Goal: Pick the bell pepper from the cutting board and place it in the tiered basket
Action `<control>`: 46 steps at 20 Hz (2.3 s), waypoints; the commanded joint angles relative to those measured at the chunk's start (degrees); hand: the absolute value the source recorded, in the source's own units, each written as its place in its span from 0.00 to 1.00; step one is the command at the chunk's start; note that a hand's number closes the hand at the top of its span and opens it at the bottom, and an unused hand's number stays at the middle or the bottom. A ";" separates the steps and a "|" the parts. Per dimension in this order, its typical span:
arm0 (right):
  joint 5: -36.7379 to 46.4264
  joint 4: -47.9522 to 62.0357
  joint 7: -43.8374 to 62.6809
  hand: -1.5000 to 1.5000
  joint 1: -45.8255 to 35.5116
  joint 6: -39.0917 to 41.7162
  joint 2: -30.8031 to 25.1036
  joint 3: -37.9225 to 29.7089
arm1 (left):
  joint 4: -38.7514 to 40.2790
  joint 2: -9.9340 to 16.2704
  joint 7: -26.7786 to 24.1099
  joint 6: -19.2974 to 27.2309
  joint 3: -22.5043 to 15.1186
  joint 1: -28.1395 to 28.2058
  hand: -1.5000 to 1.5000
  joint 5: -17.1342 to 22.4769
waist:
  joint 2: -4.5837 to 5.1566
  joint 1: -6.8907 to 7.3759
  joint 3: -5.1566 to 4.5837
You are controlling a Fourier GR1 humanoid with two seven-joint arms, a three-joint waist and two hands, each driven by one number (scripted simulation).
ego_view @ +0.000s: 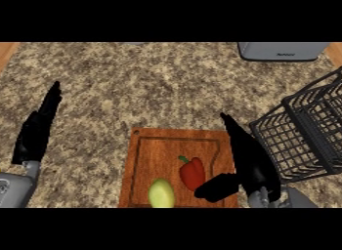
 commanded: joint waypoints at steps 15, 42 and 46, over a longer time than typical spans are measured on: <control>14.22 6.72 14.03 0.00 1.52 10.57 12.13 4.50 | 0.10 -1.07 -0.61 -1.00 1.68 1.17 0.50 -1.33 | -0.25 -0.78 0.07; 19.10 12.11 10.25 0.00 5.56 14.67 19.30 -1.25 | 0.67 -2.36 -1.10 -4.33 5.10 1.52 0.50 -3.19 | 0.14 -0.35 0.20; 16.23 16.34 10.55 0.00 2.86 12.57 19.31 0.04 | 0.45 -3.48 -0.02 -4.64 4.87 0.59 0.50 -3.74 | 0.20 -0.10 0.20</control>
